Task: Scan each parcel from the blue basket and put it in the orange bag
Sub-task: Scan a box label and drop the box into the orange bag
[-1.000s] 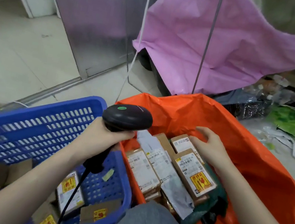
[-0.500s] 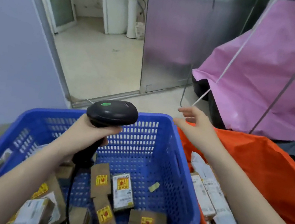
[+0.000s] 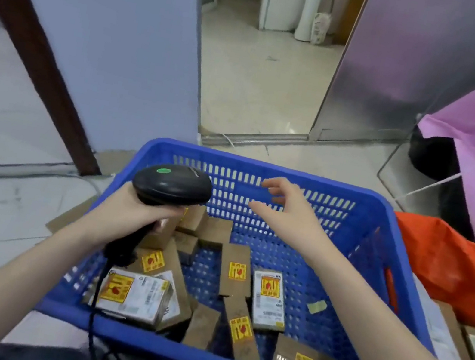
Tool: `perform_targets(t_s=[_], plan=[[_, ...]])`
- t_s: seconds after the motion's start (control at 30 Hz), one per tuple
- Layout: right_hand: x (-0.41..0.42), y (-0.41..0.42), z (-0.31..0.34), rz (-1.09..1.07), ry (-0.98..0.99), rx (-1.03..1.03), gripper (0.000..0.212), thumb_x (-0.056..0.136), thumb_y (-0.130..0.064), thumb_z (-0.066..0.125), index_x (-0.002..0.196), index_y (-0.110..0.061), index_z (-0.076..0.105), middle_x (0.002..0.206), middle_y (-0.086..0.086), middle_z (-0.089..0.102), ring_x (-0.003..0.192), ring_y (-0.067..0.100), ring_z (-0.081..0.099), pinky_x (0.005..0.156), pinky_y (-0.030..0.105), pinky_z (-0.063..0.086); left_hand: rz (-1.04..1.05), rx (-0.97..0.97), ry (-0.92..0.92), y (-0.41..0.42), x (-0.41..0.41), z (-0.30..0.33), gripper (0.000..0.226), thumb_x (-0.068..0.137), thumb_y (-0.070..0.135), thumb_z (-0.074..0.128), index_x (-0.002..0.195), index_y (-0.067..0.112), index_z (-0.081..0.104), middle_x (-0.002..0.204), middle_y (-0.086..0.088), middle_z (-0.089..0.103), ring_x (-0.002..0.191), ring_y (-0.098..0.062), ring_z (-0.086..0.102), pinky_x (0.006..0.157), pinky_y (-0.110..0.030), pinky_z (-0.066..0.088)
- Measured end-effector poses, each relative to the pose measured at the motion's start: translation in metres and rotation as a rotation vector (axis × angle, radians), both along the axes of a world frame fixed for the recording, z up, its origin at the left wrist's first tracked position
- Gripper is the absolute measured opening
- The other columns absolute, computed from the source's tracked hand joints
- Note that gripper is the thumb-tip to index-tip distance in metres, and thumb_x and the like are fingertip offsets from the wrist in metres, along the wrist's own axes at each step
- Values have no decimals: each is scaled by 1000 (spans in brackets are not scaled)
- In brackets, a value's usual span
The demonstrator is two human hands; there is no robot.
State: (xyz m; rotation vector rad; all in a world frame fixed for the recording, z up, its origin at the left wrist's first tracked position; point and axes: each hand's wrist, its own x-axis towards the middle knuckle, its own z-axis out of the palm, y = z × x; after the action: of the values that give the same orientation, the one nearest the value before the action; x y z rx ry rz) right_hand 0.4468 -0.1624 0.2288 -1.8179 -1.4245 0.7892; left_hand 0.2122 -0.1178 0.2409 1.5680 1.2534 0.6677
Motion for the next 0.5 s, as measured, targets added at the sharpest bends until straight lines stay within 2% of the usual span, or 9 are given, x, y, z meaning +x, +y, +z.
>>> perform_targets(t_s=[0.1,0.17,0.3,0.43,0.5], plan=[[-26,13,-10,59,-12,-22,44,89,-32,64,129,-24,47,124,-5,44,111,6,45,74,14,36,42,-25,15,7,-27,-10,11,78,13,75,76,18,66,50,-2,59,47,-11,54,51,-22,47],[-40,21,-16,91,-18,-35,45,89,-31,64,129,-23,47,126,-3,45,111,7,45,77,17,39,50,-42,38,12,-44,-15,11,79,13,75,78,18,65,49,-2,59,46,-10,54,50,-22,47],[-69,33,-34,156,-24,-88,45,88,-30,65,129,-22,46,131,0,47,114,9,46,88,25,40,35,-28,54,19,-72,-23,21,79,11,75,72,23,59,47,7,60,44,-1,54,47,-12,43],[-99,39,-58,242,-48,-177,51,88,-30,65,133,-20,44,135,2,46,120,13,46,90,24,37,1,-73,85,25,-97,-37,16,79,10,75,91,18,67,52,5,61,49,-8,56,49,-17,46],[-113,41,-72,286,-83,-228,57,87,-32,65,137,-19,41,137,4,45,126,17,45,92,25,36,-17,-90,120,29,-103,-45,15,79,11,75,90,16,67,54,7,63,52,-8,57,51,-16,46]])
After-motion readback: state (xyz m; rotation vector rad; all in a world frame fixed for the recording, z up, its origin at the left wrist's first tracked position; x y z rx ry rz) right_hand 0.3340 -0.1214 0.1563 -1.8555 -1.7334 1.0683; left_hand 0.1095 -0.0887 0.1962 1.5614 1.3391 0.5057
